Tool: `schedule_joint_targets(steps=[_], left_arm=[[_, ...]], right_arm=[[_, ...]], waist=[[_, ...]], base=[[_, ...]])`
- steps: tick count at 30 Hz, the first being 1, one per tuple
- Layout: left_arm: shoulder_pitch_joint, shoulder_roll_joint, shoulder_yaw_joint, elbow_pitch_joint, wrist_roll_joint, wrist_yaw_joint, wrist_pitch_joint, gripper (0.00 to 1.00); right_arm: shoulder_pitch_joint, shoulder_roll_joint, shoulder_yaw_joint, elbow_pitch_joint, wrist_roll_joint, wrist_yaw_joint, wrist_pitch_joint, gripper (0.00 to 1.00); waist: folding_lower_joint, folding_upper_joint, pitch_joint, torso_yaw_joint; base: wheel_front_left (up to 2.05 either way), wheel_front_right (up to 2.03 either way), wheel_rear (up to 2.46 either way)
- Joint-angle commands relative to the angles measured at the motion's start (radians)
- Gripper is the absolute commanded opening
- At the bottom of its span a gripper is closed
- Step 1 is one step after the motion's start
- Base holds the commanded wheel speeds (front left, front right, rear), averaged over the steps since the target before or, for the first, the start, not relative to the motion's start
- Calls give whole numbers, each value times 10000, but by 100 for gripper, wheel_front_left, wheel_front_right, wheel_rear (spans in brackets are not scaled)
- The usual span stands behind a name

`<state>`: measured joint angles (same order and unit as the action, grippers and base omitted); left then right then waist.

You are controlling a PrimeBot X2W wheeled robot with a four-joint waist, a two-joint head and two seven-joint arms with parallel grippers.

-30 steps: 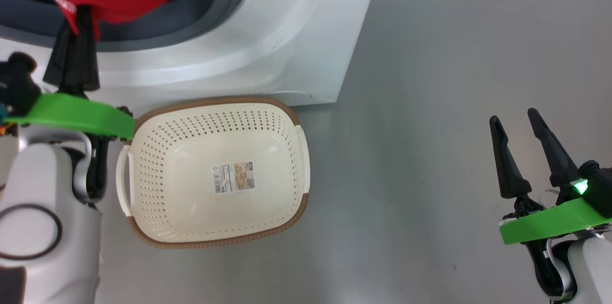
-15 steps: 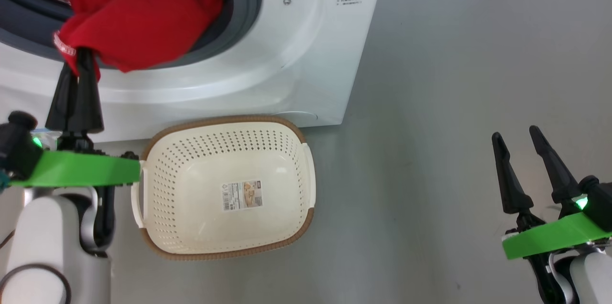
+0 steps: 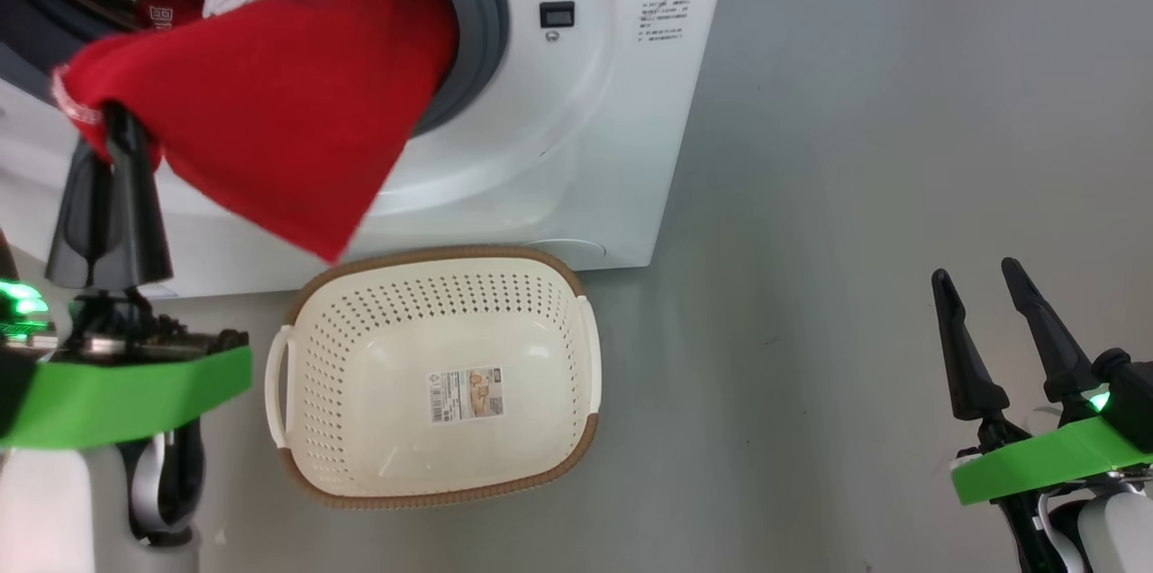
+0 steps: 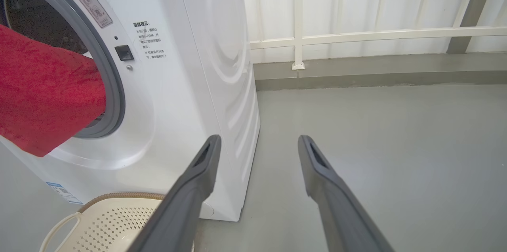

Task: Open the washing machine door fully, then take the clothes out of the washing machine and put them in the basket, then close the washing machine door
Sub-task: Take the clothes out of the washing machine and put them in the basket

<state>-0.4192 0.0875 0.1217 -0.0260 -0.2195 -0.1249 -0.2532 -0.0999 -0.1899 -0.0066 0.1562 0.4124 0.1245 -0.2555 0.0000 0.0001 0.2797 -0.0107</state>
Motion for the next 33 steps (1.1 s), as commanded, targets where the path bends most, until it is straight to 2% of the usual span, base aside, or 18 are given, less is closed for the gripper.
schedule_joint_targets(steps=[1,8,16,25,33], left_arm=[[75,247,347,-465,32,-56,-85,0],[278,156,161,-1170,52,-57,-86,0],[711,-1,-155,-544,-18,-57,-86,0],[1051,-211,-498,877,42,-57,-86,0],[747,-316,-877,2902,181,-57,-86,0]], right_arm=[[217,-152,151,-239,-84,62,-63,100],[235,-166,142,-271,-78,62,-63,100],[117,-176,233,-302,-80,62,-63,100],[-108,-176,305,-378,-70,62,-63,100],[-442,-199,318,-493,-59,62,-63,100]], waist=[[0,-1,1,1],[0,-1,94,35],[0,-1,249,-41],[0,-1,792,-85],[0,-1,1571,-106]], base=[[0,0,0],[0,0,0],[0,0,0],[0,0,0],[0,0,0]])
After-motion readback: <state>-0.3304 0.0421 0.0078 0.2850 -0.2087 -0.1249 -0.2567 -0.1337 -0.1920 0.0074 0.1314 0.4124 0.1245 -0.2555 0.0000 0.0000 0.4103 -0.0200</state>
